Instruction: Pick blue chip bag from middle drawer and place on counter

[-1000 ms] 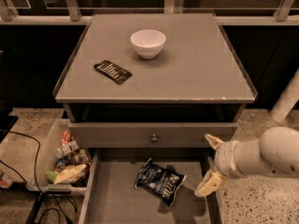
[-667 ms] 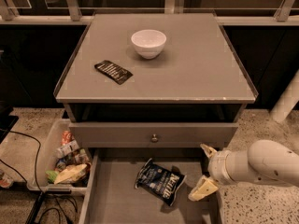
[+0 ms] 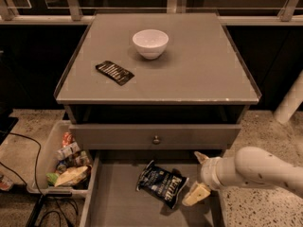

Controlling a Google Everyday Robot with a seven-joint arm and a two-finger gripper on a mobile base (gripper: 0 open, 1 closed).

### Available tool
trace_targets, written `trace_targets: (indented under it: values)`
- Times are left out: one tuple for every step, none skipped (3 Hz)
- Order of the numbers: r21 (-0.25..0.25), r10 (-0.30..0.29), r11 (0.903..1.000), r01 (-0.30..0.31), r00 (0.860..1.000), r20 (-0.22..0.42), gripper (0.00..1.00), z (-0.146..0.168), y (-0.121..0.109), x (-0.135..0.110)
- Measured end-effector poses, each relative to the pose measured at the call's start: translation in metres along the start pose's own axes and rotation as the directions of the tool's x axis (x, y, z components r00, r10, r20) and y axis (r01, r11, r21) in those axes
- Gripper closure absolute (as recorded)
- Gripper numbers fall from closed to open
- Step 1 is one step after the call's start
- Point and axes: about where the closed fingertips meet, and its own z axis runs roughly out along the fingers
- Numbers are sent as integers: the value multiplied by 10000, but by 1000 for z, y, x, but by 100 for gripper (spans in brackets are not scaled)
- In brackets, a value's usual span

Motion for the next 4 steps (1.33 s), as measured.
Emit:
trace_targets:
  values:
    - [-316,255,9992,-252,9996,95,0,54,5,16]
    - [-567,511,9972,-482,9974,517,0,100,11,29]
    - [-802,600,9954,-533,9947,835,0,131,21,32]
    - [-854,1038,9919,-940,9875,1189,0,184,27,38]
